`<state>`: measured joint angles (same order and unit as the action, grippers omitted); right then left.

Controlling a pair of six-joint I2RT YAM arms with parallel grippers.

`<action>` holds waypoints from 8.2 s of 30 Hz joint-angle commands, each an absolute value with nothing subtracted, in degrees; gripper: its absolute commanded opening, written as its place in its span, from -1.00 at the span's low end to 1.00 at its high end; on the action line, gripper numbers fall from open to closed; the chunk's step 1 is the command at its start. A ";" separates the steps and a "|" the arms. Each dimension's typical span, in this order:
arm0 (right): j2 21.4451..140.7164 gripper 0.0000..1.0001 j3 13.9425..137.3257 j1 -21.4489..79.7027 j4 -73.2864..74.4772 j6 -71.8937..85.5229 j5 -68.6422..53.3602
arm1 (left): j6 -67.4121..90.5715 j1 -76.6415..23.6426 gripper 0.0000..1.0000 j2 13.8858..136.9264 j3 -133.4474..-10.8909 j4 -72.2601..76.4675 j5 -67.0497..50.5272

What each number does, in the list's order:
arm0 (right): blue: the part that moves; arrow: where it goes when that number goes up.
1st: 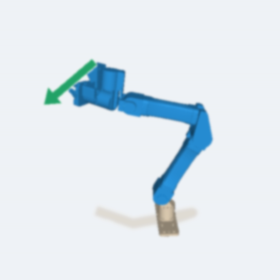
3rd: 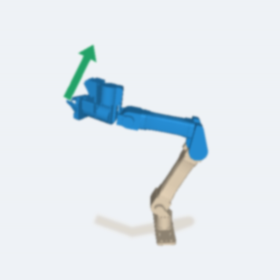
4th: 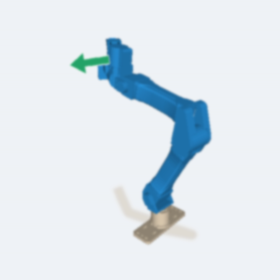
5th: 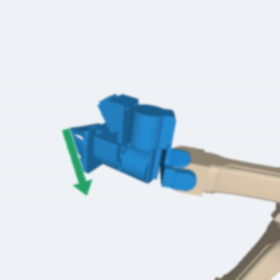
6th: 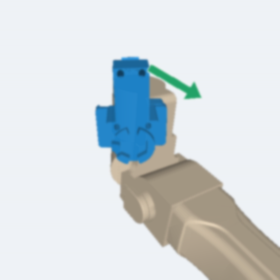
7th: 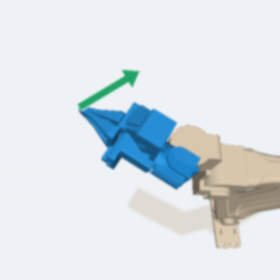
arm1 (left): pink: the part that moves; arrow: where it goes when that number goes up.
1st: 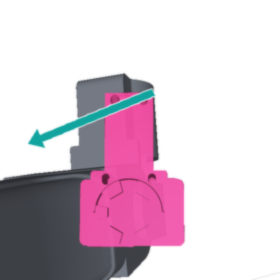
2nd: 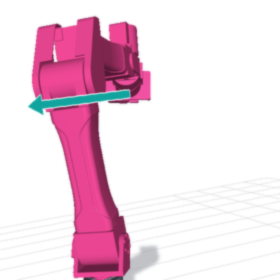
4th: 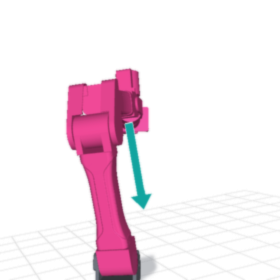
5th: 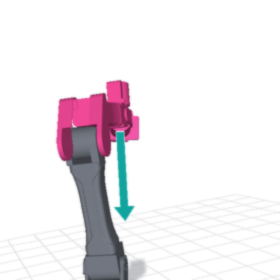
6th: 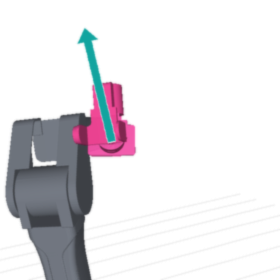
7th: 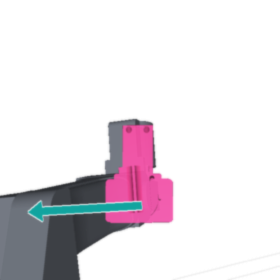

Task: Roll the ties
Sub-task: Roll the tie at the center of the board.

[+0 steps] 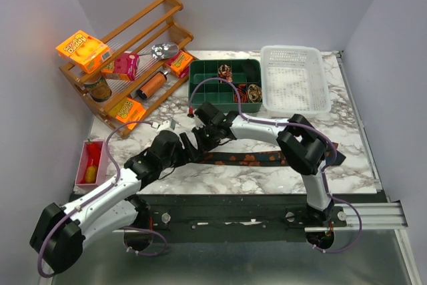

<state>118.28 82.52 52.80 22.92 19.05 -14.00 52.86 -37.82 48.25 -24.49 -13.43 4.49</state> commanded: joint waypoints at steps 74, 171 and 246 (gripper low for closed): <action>117.07 -0.96 83.32 53.35 22.32 19.51 -16.00 | 42.45 -31.64 -1.00 55.72 -26.72 -11.16 9.58; 105.03 -0.95 70.22 45.26 22.24 20.22 -9.49 | 45.35 -57.57 -0.06 84.37 -41.66 -15.65 22.33; 110.65 -0.97 72.86 49.13 19.16 18.28 -19.07 | 42.81 -30.94 -1.00 62.23 -23.80 -4.63 -7.21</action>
